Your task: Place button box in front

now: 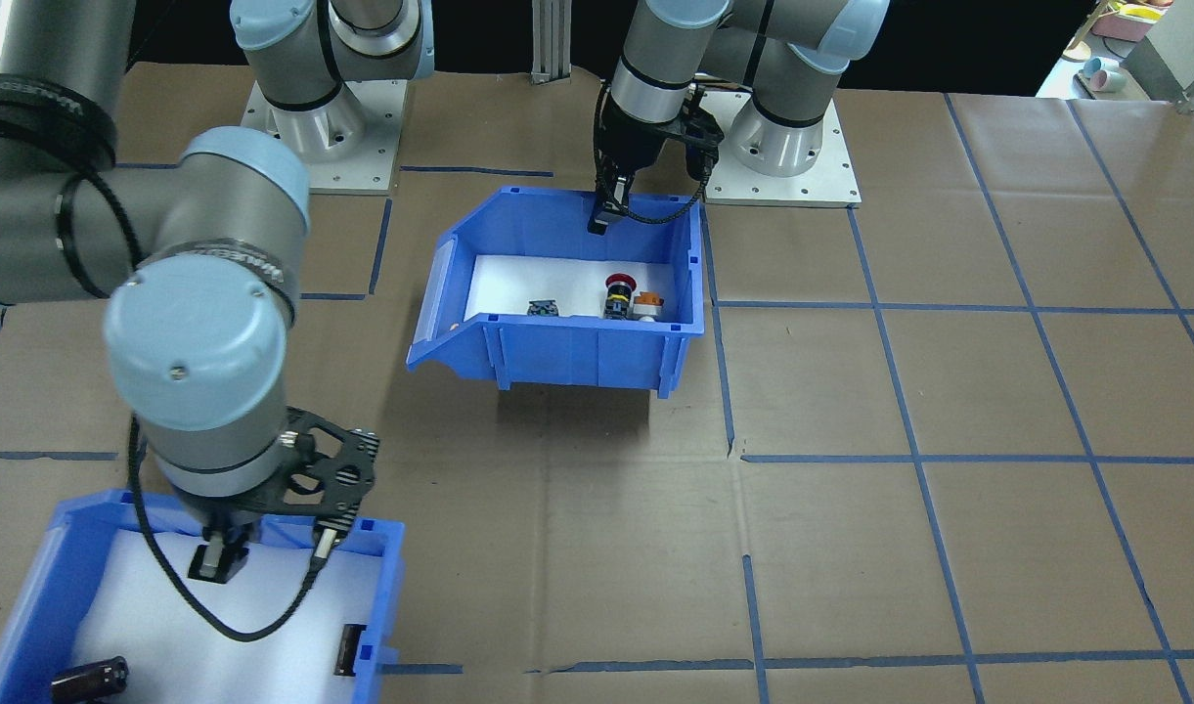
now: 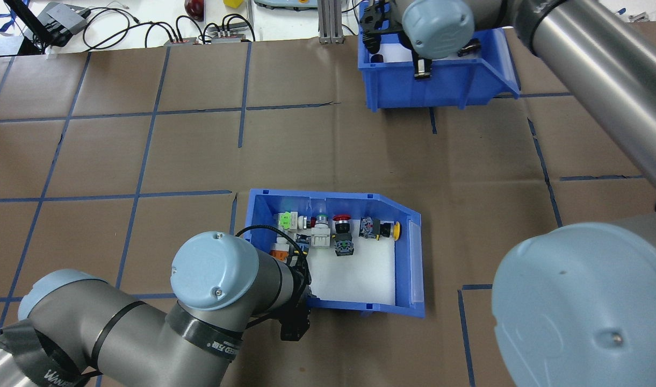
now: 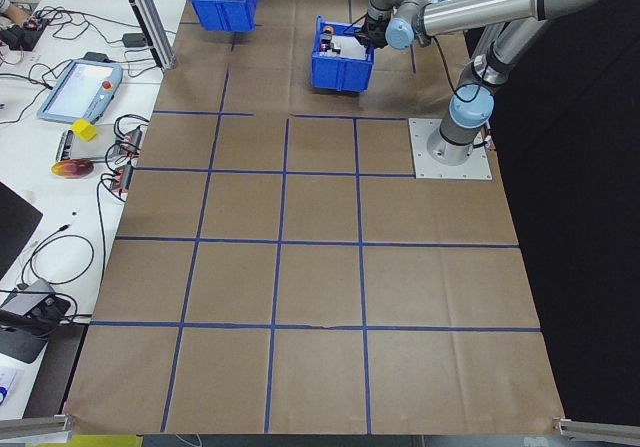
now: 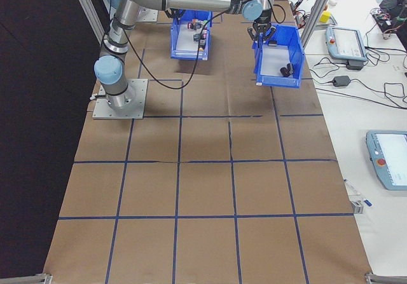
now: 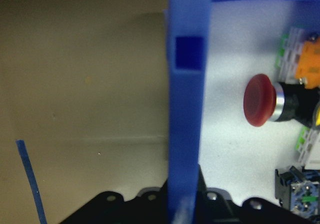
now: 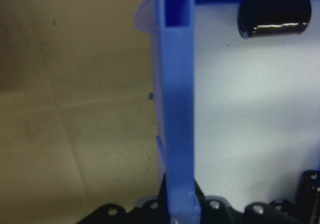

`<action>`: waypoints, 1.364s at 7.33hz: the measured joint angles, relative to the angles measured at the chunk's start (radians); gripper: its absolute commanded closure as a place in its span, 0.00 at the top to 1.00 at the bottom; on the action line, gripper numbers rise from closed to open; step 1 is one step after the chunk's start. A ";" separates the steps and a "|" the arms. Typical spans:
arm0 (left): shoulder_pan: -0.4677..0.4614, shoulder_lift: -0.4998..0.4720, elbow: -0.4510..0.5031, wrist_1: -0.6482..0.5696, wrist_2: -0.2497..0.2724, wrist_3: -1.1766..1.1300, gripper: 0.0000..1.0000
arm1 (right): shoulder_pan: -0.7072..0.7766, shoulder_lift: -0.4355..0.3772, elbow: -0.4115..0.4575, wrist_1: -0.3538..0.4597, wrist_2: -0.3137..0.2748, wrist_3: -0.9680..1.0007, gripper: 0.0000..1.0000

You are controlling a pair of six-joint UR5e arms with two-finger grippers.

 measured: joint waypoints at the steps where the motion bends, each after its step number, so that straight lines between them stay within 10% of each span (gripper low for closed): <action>1: 0.060 -0.021 0.037 -0.001 -0.003 0.053 0.04 | -0.053 -0.032 0.032 0.007 0.023 -0.051 0.08; 8: 0.149 -0.588 0.610 0.019 -0.062 0.071 0.11 | -0.293 -0.397 0.495 -0.114 0.113 -0.403 0.08; 10: 0.142 -0.653 0.671 0.022 -0.074 0.049 0.46 | -0.303 -0.469 0.630 -0.227 0.112 -0.470 0.08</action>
